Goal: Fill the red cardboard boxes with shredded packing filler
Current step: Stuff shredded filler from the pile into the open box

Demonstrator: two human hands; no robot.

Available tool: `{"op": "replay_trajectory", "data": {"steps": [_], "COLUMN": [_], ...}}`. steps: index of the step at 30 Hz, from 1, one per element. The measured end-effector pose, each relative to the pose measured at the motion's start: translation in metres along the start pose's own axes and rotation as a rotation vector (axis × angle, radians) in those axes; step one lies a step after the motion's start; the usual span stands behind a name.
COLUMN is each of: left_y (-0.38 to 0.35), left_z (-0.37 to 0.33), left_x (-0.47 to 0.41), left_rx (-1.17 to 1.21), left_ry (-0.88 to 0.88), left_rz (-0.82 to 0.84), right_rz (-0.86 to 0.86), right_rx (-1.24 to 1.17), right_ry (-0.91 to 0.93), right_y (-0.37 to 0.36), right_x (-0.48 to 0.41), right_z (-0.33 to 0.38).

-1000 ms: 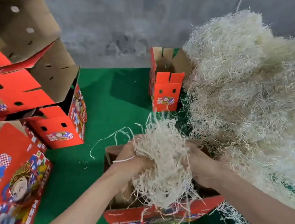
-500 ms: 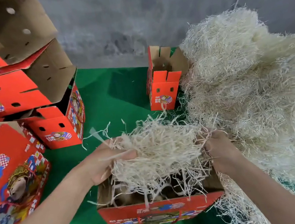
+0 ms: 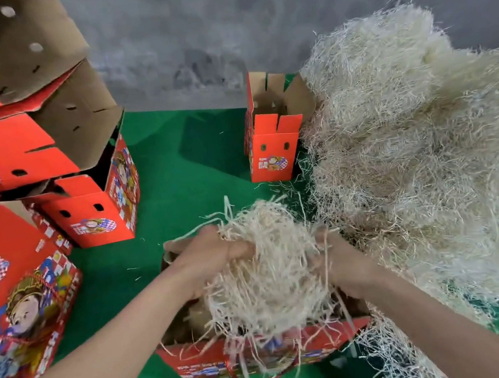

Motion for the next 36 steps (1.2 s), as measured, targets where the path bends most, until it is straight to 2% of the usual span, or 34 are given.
{"op": "replay_trajectory", "data": {"steps": [2, 5, 8, 10, 11, 12, 13, 15, 17, 18, 20, 23, 26, 30, 32, 36], "left_y": [0.012, 0.024, 0.032, 0.035, 0.035, 0.035, 0.035, 0.028, 0.015, 0.011, 0.001, -0.015, 0.005, 0.026, 0.03, 0.031], "left_z": [-0.001, -0.002, 0.002, 0.005, 0.004, 0.003, -0.003, -0.004, -0.004, -0.006, -0.005, 0.003, 0.003, 0.002, 0.003, 0.007], "left_x": [-0.001, -0.002, -0.001, 0.001, 0.001, 0.002, 0.006, 0.004, 0.001, 0.004, 0.004, 0.006, 0.007, 0.012, 0.013, 0.019], "left_rx": [0.016, 0.008, -0.007, 0.028, 0.037, 0.025, 0.025, 0.021, 0.026, 0.056, 0.06, 0.021, -0.016, -0.003, -0.002, 0.037], "left_ry": [0.015, 0.027, 0.032, 0.038, 0.022, 0.01, -0.022, -0.056, -0.063, -0.065, -0.054, 0.005, 0.025, 0.012, 0.026, 0.054], "left_rz": [0.008, 0.025, 0.022, 0.021, 0.029, 0.026, 0.008, -0.001, 0.001, -0.02, -0.036, 0.105, 0.06, 0.052, 0.043, 0.079], "right_rz": [-0.117, -0.136, -0.127, -0.271, -0.295, -0.26, -0.2, 0.029, 0.194, 0.213, 0.195, 0.087, -0.06, -0.203, -0.279, -0.226], "right_rx": [0.007, -0.138, -0.314, -0.346, -0.202, -0.143, -0.363, -0.59, -0.516, -0.429, -0.219, -0.036, 0.112, 0.037, -0.111, -0.464], "right_ry": [0.037, 0.031, -0.104, -0.263, -0.287, -0.281, -0.252, -0.141, -0.078, -0.085, -0.072, -0.081, -0.031, -0.108, -0.168, -0.362], "right_y": [0.025, 0.046, 0.047, 0.059, 0.061, 0.059, 0.049, 0.023, 0.001, -0.008, -0.021, -0.029, -0.004, 0.047, 0.064, 0.062], "right_x": [-0.013, -0.022, -0.031, -0.021, -0.016, -0.014, -0.015, -0.011, -0.002, -0.002, 0.0, -0.007, -0.011, -0.009, -0.01, -0.007], "right_z": [-0.003, -0.005, -0.025, -0.043, -0.042, -0.04, -0.033, -0.009, 0.0, -0.004, -0.009, -0.011, -0.012, -0.027, -0.041, -0.061]}}
Point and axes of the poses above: each hand's wrist, its own x-axis away from the middle knuckle, its own y-axis out of the back of the hand, z = x × y, the point moved 10 cm from there along -x, towards the middle knuckle, and after that the axes turned 10 degrees about -z, right-handed, at the moved point
